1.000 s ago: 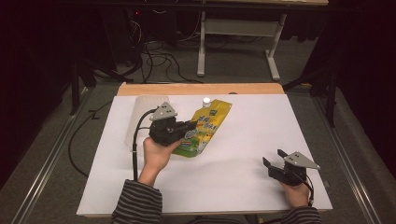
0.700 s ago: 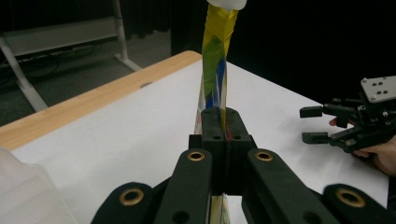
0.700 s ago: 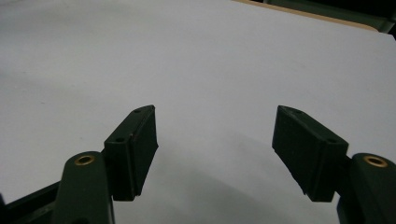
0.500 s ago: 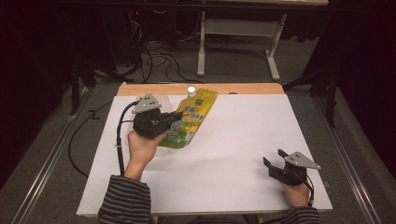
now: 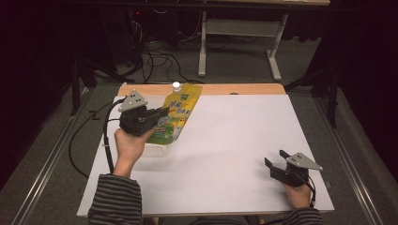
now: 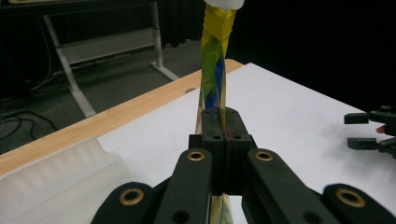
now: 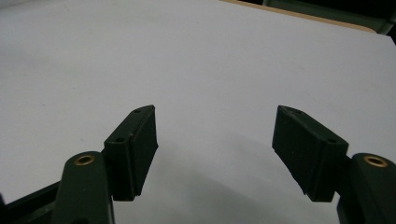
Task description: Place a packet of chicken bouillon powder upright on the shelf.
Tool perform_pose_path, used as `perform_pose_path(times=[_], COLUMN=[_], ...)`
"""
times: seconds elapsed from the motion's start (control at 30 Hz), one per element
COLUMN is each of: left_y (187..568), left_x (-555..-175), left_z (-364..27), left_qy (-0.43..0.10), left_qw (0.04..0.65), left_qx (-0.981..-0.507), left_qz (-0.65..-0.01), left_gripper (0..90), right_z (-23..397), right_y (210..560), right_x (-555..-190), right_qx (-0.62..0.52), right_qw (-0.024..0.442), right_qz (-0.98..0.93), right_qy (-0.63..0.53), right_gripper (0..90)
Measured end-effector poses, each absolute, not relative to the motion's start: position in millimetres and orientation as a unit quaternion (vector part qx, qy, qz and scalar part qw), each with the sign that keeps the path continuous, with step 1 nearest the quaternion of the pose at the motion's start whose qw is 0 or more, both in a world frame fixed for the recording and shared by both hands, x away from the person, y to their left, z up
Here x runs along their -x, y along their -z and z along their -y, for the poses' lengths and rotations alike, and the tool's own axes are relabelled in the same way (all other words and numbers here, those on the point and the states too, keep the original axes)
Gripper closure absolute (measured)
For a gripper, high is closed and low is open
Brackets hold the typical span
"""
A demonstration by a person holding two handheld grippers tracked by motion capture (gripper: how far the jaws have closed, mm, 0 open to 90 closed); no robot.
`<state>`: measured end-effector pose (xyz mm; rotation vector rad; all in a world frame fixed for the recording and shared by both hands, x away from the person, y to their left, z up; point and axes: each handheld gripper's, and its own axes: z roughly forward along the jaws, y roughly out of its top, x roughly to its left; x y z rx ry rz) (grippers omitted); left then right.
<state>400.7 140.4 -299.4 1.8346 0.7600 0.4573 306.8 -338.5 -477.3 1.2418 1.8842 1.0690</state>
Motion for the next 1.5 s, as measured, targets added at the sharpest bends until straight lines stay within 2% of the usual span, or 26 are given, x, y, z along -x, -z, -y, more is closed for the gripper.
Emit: perform_pose_path(times=[0.27,0.57,1.13,1.5], left_y=[302.7,316.4,350.9,355.3], left_x=[-405.9,-415.4,-435.9,-435.1], left_z=[-155.4,-163.7,-158.8,-175.7], left_qy=[-0.221,-0.229,-0.219,-0.172], left_qw=[0.494,0.467,0.480,0.470], left_qx=[-0.771,-0.777,-0.770,-0.779], left_qz=[-0.335,-0.355,-0.359,-0.379], left_gripper=[90.0,90.0,90.0,88.3], right_z=[337.8,337.5,334.1,332.6], right_y=[477.5,477.4,478.1,478.3], right_x=[-307.7,-308.0,-310.9,-310.9], right_qx=[-0.475,-0.474,-0.465,-0.468], right_qw=[0.317,0.317,0.312,0.313], right_qz=[-0.716,-0.718,-0.735,-0.735], right_qy=[-0.402,-0.399,-0.383,-0.377], right_gripper=[31.6,31.7,31.9,32.0])
